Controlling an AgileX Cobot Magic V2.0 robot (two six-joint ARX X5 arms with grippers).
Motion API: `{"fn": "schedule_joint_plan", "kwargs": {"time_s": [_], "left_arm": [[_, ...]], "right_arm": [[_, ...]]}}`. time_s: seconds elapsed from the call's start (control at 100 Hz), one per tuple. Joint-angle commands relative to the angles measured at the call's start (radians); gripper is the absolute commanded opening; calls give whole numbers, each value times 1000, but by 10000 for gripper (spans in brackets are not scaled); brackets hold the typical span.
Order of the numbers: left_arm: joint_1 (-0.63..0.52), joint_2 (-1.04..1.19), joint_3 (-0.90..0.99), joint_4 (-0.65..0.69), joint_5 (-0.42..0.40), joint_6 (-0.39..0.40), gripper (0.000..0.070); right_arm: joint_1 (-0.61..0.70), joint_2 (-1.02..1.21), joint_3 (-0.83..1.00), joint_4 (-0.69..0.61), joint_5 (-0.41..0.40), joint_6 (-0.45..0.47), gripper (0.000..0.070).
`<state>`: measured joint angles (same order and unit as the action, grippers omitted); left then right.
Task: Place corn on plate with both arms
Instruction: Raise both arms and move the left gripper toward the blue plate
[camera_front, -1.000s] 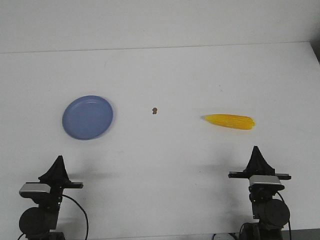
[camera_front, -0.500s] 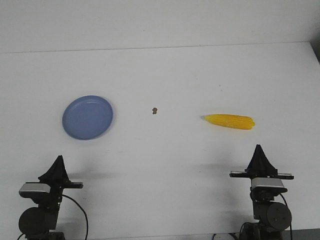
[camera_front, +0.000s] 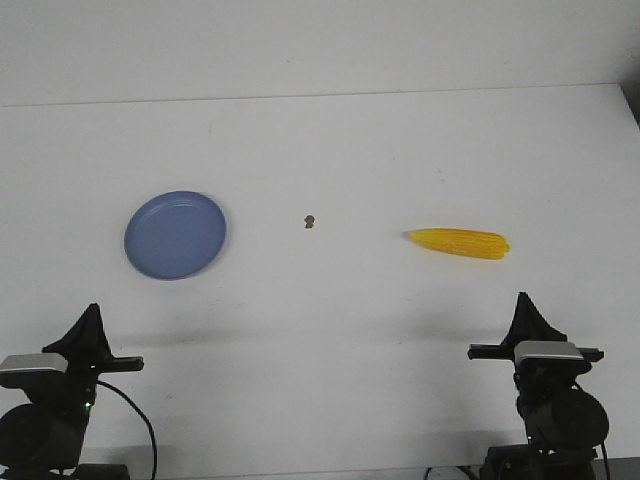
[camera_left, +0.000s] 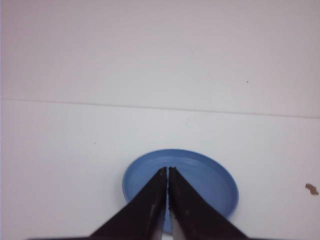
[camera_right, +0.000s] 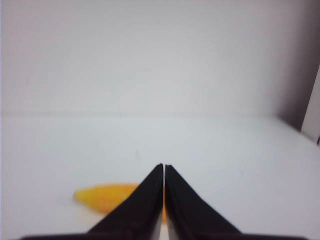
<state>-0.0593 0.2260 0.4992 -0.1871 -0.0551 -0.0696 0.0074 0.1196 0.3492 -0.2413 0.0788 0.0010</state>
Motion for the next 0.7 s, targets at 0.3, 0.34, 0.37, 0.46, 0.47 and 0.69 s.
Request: {"fn": "schedule_joint_plan", "kwargs": {"time_s": [0.3, 0.34, 0.37, 0.46, 0.47, 0.69], "left_arm": [[0, 357, 365, -275, -5, 5, 13], [0, 389, 389, -295, -5, 5, 13], [0, 410, 405, -310, -5, 6, 13], [0, 465, 436, -330, -5, 5, 13], [0, 470, 438, -330, -5, 5, 13], [0, 496, 441, -318, -5, 5, 13]], "right_arm": [[0, 308, 364, -370, 0, -2, 13], [0, 342, 395, -403, -1, -1, 13], [0, 367, 415, -426, -1, -1, 13], [0, 435, 467, -489, -4, -1, 13], [0, 444, 473, -496, -4, -1, 13], [0, 497, 489, -500, -4, 3, 13]]}}
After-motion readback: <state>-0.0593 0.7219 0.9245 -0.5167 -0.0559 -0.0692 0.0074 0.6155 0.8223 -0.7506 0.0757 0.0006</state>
